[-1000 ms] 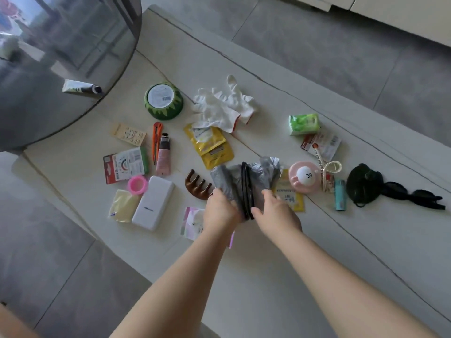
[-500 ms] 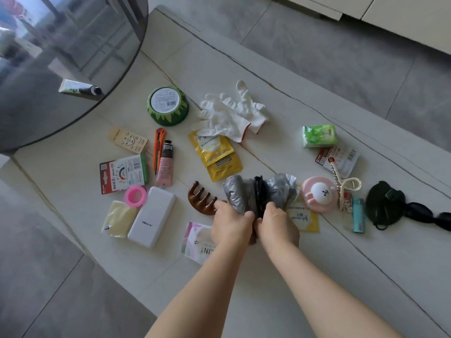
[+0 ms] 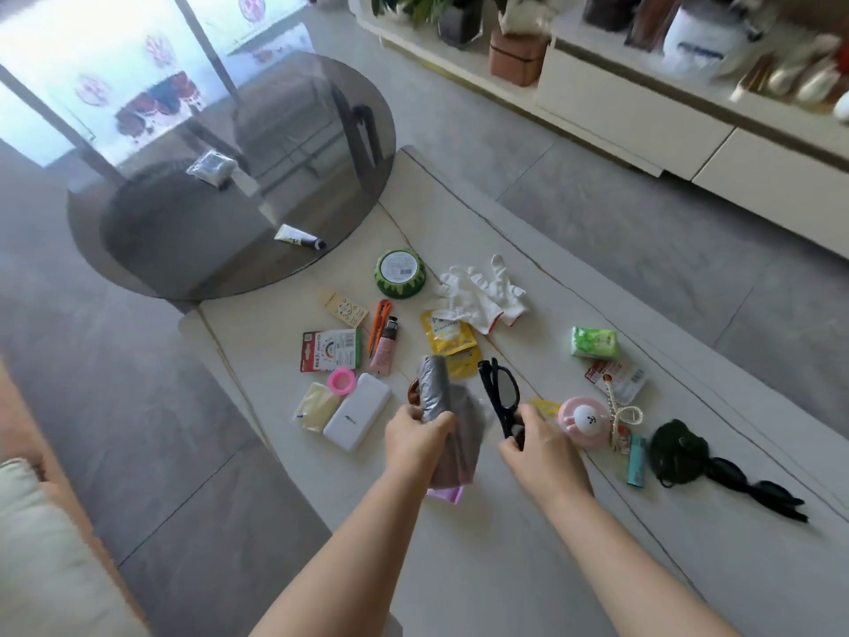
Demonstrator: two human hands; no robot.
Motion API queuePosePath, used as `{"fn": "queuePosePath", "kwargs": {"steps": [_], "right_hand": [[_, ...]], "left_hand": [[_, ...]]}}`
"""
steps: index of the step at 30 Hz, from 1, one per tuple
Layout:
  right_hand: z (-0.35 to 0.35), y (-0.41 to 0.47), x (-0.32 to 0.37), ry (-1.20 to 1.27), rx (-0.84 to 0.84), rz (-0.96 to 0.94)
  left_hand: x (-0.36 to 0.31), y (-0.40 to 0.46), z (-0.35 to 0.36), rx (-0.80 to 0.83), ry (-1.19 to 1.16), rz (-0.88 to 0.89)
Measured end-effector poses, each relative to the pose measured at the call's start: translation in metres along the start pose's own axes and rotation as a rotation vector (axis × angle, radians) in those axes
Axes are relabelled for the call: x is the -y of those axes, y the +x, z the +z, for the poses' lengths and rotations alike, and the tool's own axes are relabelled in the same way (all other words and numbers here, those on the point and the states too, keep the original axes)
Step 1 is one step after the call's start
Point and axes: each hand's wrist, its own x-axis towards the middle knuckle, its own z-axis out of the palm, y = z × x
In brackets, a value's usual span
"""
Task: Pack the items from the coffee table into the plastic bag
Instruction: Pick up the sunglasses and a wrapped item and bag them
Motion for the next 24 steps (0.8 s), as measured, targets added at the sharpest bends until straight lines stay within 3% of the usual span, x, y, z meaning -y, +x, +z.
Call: {"fn": "queuePosePath", "kwargs": {"steps": [7,14,20,24], "right_hand": [[-0.042,-0.098,0.066,-0.011,0.05,-0.218],[-0.036,-0.201,0.123,-0.069,0.136,-0.407],[-0.017,-0.267,0.169,-0.142,0.245,-0.596],[0.008,-0.296,0.205,-0.122,0.342,-0.673]], "left_hand": [[-0.022,-0.11,-0.085,-0.044,-0.182,0.019],[0.022,-0.204,-0.176,-0.137,-0.286,0.021],[0.074,-0.267,-0.259,-0.21,-0.769,-0.162],[0.114,-0.302,-0.312,-0.211,-0.873,-0.164]]}}
